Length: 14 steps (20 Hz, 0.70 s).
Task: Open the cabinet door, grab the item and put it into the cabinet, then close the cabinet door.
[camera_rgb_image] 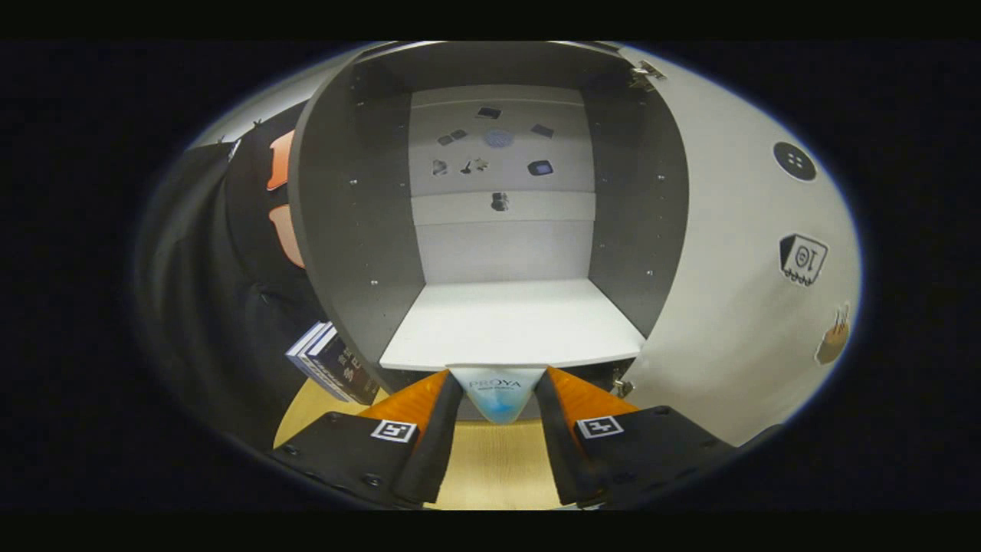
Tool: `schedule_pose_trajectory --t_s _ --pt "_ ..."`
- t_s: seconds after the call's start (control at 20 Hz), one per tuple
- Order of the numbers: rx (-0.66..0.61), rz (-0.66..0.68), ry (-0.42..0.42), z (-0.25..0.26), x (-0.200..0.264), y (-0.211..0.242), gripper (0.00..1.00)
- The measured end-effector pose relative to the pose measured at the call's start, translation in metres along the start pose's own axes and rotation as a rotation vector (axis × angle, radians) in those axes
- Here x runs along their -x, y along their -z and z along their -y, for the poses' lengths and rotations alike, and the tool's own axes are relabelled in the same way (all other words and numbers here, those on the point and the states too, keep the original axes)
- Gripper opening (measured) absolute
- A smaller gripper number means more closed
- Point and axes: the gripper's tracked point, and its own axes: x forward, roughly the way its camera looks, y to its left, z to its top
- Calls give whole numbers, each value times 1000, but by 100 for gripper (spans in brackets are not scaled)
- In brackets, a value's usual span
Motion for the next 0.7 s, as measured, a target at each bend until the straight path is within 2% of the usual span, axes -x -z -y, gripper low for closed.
schedule_pose_trajectory --t_s 0.4,0.7 --pt "16 -6 14 4 -60 -50 62" --pt "23 -89 25 9 -115 -48 62"
